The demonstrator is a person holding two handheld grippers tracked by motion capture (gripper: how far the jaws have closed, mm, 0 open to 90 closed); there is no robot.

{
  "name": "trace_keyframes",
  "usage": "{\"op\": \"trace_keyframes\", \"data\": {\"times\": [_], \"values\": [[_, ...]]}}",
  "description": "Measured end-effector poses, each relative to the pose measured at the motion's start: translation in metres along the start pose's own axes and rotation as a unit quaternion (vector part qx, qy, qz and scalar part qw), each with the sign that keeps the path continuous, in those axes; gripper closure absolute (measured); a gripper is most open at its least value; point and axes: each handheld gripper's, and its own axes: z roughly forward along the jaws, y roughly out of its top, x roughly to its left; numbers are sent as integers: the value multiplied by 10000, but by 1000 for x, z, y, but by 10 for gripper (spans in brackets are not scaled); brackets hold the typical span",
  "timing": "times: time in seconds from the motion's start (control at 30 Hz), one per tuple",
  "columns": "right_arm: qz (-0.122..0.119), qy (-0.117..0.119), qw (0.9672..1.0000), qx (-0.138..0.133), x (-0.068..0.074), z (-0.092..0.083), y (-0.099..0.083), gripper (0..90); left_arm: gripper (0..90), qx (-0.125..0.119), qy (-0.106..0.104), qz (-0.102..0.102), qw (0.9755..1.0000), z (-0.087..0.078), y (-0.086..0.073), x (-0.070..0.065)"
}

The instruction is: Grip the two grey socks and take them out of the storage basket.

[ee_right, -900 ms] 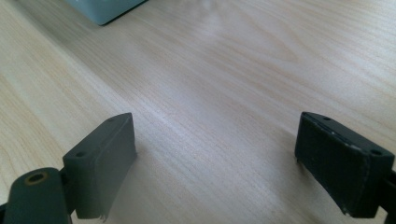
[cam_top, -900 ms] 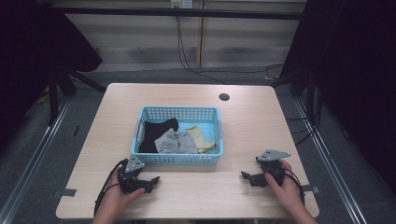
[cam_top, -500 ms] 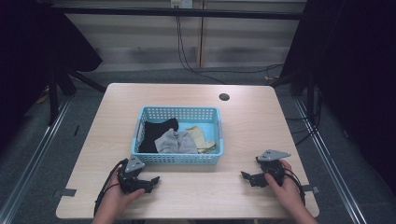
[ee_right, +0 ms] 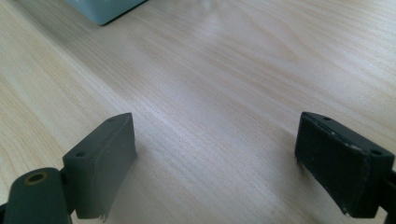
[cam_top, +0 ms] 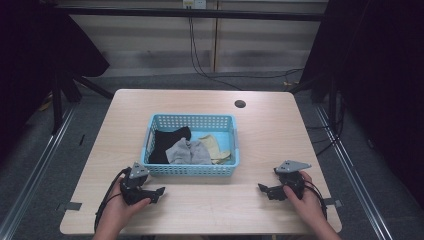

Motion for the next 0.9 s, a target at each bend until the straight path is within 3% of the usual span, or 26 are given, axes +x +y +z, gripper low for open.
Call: {"op": "trace_keyframes", "data": {"times": [0.17, 0.23, 0.3, 0.4, 0.47, 0.6, 0.9], "values": [[-24, 8, 10000, -10, 0, 0, 0, 120, 228, 349, 43, -100, 9993, -9, 7, 1], [-17, 5, 10000, -12, 0, 0, 0, 120, 235, 506, -17, -234, 9984, -13, 10, 4], [-23, 5, 10000, -14, 0, 0, 0, 120, 236, 551, -6, -254, 9982, -14, 10, 4], [-19, 8, 10000, -8, 0, 0, 0, 120, 239, 862, 17, -148, 9962, -19, 15, 6], [-7, 5, 10000, 3, 0, 0, 0, 120, 239, 901, -59, -326, 9954, -23, 21, 7], [-7, 7, 10000, -4, 0, 0, 0, 120, 253, 1204, -58, -405, 9919, -33, 37, 10], [-14, 8, 10000, -6, 0, 0, 0, 120, 260, 1392, -87, -537, 9888, -47, 67, 14]]}}
